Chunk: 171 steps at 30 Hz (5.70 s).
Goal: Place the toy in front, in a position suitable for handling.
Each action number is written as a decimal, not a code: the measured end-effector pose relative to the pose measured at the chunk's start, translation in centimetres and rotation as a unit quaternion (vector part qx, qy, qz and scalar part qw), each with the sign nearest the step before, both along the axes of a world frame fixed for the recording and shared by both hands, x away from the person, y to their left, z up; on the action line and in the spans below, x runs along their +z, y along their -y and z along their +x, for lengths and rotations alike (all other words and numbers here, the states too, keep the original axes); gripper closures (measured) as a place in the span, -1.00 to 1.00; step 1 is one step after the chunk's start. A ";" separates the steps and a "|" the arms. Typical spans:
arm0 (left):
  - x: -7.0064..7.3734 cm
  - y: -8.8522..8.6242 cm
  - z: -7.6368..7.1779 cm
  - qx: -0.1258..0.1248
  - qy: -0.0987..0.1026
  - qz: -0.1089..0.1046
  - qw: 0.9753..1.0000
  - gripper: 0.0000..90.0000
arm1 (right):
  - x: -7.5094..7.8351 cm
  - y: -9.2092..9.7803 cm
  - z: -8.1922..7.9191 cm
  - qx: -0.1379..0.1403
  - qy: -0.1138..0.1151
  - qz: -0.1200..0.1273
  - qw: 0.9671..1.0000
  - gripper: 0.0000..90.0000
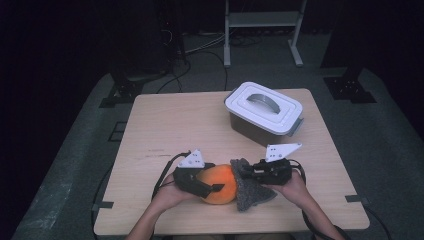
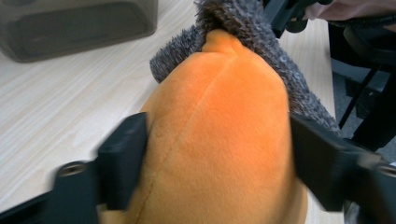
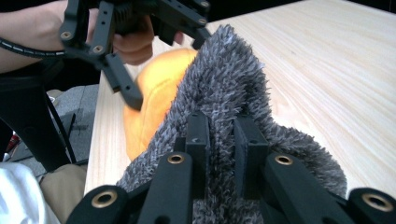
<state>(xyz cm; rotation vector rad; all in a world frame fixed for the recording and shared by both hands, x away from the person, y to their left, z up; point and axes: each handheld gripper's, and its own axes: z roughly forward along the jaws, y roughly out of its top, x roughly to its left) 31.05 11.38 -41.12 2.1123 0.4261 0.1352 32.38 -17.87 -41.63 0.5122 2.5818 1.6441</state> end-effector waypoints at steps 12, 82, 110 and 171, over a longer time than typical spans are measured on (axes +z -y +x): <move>0.1 1.9 -1.1 -0.021 0.038 0.030 0.999 -0.41 | 1.9 -1.2 -1.0 0.017 0.032 -0.011 0.999 0.72; 0.7 -0.6 -0.3 0.029 0.010 -0.008 0.999 -0.04 | 2.3 -0.1 -0.9 -0.012 0.022 0.027 0.999 0.73; 0.5 -0.3 -0.5 -0.007 -0.003 -0.009 1.000 -0.26 | 2.1 0.2 -0.5 -0.002 0.006 0.002 1.000 0.72; -0.1 -2.9 1.1 -0.019 -0.063 -0.036 0.997 -0.62 | -1.1 0.5 0.4 -0.010 -0.028 -0.035 0.999 0.72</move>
